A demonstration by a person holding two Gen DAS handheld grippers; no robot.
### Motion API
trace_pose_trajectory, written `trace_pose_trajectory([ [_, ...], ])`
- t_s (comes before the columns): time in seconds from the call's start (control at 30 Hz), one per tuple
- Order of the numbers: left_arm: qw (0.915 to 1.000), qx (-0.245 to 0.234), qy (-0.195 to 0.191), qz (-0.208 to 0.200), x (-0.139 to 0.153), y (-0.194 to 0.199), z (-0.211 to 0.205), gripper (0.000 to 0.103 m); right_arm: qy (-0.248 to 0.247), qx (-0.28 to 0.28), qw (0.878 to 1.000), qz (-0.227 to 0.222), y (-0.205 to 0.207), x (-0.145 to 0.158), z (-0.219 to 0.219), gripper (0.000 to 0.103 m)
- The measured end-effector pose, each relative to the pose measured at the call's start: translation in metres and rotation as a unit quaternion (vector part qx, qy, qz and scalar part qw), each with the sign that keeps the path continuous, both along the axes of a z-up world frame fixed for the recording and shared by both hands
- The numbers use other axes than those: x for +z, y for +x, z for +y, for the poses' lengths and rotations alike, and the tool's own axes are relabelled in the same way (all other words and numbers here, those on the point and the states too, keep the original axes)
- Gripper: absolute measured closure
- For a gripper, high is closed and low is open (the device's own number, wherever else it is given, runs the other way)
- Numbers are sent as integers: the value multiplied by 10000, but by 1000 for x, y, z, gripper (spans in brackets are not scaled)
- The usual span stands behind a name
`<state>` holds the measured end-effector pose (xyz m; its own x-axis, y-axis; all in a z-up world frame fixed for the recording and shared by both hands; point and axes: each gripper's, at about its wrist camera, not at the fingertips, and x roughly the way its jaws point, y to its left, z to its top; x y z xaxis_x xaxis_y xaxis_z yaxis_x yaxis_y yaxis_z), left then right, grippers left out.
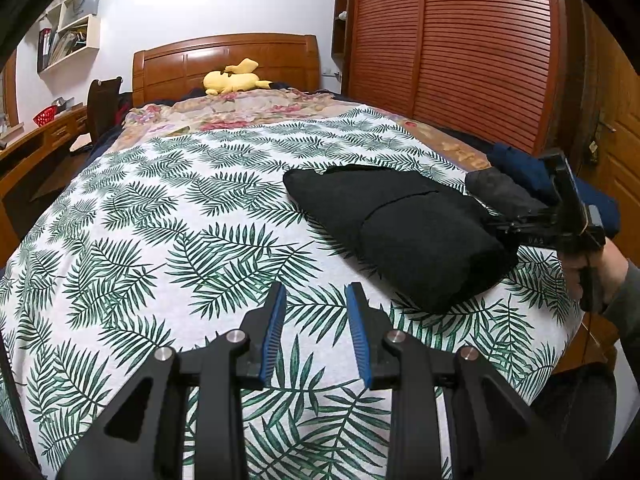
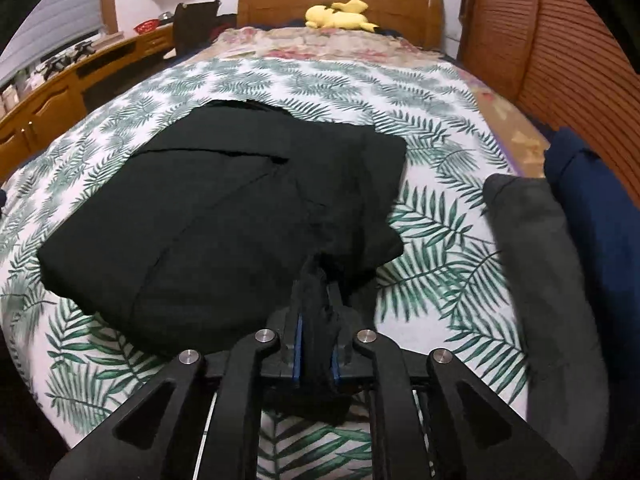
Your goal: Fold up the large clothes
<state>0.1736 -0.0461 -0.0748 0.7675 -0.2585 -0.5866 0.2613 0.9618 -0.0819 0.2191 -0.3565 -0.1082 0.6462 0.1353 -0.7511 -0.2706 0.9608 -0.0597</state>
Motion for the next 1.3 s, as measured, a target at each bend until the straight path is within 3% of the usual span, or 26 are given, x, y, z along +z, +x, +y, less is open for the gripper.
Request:
trace_pose_trajectory([
  [0.03,10000,-3,4,2,0,0,-1,74,-13,-26,10000,-18,-1,3,1,89],
  [0.17,10000,-21,12,-4,0,1,-3,74,-148,-238,9992,-293,-6,25,3,49],
  [0.2,10000,-19,14,-2,-1,1,-3,74,-136,-245,9989,-374,-7,30,4,43],
  [0.37,10000,-32,38,11,-2,2,-7,74,-15,76,9965,-833,-23,57,28,42],
  [0.67,10000,-32,71,20,-3,2,-8,74,265,871,9932,-733,-24,49,98,42],
  [0.83,10000,-20,62,1,-3,1,-6,74,234,839,9941,-646,-18,39,108,42],
  [0.9,10000,-16,58,-3,-3,0,-5,74,82,759,9963,-396,-13,22,108,43],
  [1.0,10000,-11,59,5,-2,0,-5,74,259,766,9966,168,-8,-12,101,43],
  [1.1,10000,-12,28,-17,-1,0,-5,74,383,666,9970,101,-12,-23,96,43],
  [1.3,10000,-58,31,-15,-2,-1,-7,74,362,636,9971,-208,-27,-9,93,44],
])
